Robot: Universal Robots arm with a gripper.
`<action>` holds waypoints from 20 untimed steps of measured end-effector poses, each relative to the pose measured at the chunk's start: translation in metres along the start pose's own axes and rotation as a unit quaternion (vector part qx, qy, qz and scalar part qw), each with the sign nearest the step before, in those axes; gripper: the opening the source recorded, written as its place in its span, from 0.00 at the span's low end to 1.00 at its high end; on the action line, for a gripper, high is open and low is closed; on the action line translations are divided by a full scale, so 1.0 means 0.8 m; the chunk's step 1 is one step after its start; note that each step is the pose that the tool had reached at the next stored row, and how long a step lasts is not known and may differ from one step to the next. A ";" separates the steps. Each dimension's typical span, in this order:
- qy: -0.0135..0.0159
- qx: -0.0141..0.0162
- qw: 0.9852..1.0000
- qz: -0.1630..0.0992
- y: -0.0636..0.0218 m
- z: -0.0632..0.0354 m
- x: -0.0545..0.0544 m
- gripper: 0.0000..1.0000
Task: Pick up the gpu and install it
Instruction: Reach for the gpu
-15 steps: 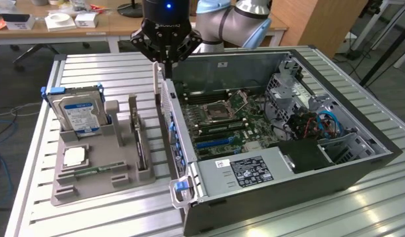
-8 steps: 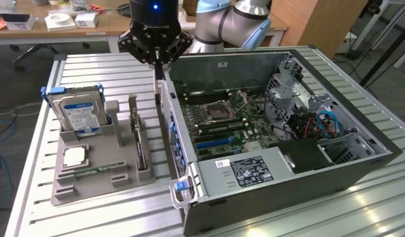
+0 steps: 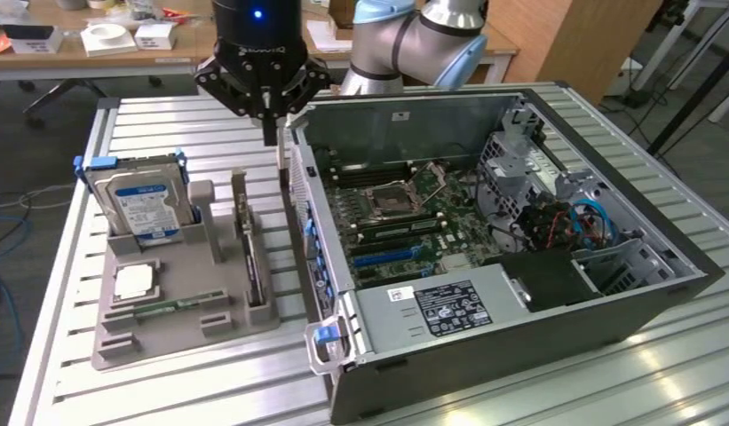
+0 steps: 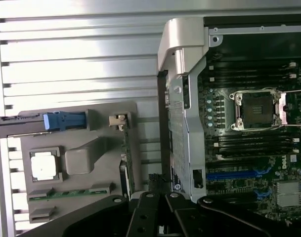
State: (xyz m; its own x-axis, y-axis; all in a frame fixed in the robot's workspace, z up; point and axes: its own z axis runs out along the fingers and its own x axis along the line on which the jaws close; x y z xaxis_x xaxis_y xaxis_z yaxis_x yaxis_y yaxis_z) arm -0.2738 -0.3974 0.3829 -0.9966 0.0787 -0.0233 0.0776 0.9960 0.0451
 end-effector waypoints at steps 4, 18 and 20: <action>0.000 0.000 1.000 0.000 -0.001 0.001 0.009 0.10; 0.000 0.000 1.000 0.002 -0.003 0.002 0.039 0.10; 0.000 0.000 1.000 0.002 -0.003 0.002 0.042 0.10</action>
State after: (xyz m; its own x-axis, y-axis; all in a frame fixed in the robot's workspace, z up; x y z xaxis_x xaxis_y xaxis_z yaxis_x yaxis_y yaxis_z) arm -0.3076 -0.3970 0.3806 -0.9963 0.0823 -0.0229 0.0813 0.9957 0.0451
